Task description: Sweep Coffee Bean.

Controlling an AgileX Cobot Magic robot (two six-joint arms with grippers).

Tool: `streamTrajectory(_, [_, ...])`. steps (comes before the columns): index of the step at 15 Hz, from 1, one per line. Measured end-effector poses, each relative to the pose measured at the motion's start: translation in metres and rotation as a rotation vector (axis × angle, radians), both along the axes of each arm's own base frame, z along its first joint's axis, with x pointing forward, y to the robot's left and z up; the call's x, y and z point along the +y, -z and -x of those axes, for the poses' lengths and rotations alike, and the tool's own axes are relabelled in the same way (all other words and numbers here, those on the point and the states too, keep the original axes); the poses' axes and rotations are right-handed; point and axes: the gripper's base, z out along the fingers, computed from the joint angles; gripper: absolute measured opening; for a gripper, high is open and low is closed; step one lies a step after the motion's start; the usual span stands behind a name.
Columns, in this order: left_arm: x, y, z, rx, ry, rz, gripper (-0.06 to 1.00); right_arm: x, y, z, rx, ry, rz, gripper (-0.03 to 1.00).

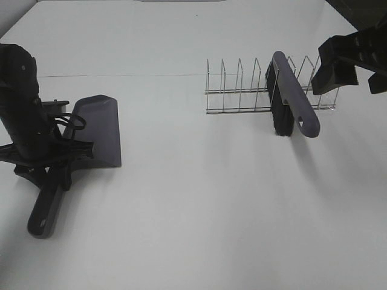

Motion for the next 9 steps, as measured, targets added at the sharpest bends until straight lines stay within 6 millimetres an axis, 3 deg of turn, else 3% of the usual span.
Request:
streamTrajectory(1, [0.000, 0.000, 0.000, -0.001, -0.001, 0.003, 0.55, 0.000, 0.000, 0.000, 0.000, 0.000, 0.000, 0.79])
streamTrajectory(2, [0.000, 0.000, 0.000, 0.005, 0.010, 0.003, 0.60, 0.000, 0.000, 0.000, 0.000, 0.000, 0.000, 0.79])
streamTrajectory(6, [0.000, -0.009, 0.003, 0.017, 0.049, 0.006, 0.63, 0.000, 0.000, 0.000, 0.000, 0.000, 0.000, 0.79])
streamTrajectory(9, [0.001, -0.057, 0.004, -0.110, 0.068, 0.029, 0.63, 0.000, 0.000, 0.000, 0.001, 0.000, 0.000, 0.79])
